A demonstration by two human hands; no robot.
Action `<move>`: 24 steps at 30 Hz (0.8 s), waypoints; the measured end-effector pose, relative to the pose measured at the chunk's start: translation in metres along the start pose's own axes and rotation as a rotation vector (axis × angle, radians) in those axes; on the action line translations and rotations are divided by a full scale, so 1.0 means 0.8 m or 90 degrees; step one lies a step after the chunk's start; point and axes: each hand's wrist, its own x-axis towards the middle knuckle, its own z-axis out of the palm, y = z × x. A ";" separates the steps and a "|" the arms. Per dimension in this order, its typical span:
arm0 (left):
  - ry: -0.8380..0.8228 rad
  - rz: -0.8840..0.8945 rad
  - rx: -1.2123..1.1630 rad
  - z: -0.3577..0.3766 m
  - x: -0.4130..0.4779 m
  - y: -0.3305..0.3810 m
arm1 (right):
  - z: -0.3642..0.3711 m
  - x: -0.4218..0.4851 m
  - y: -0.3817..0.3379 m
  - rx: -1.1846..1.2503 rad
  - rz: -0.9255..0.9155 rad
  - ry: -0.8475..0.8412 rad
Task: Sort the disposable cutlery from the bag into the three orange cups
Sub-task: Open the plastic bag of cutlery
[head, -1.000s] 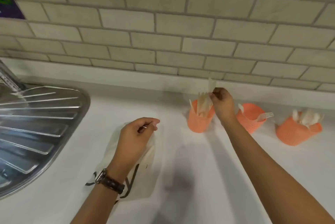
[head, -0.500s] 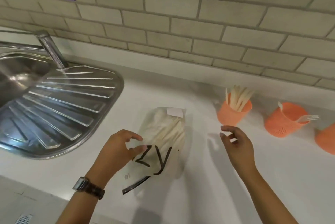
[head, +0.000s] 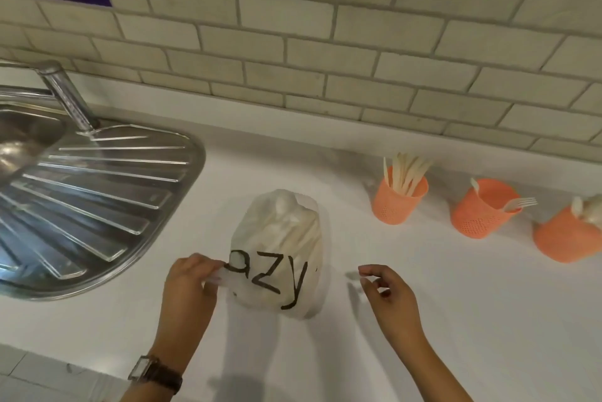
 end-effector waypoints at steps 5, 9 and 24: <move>0.092 0.236 -0.058 -0.037 0.072 0.081 | -0.020 0.005 -0.008 0.019 -0.001 0.040; 0.029 0.314 -0.277 -0.055 0.117 0.149 | -0.038 0.015 -0.032 0.024 -0.048 0.075; 0.062 0.573 -0.499 -0.043 0.163 0.262 | -0.089 0.075 -0.214 0.104 -0.289 -0.217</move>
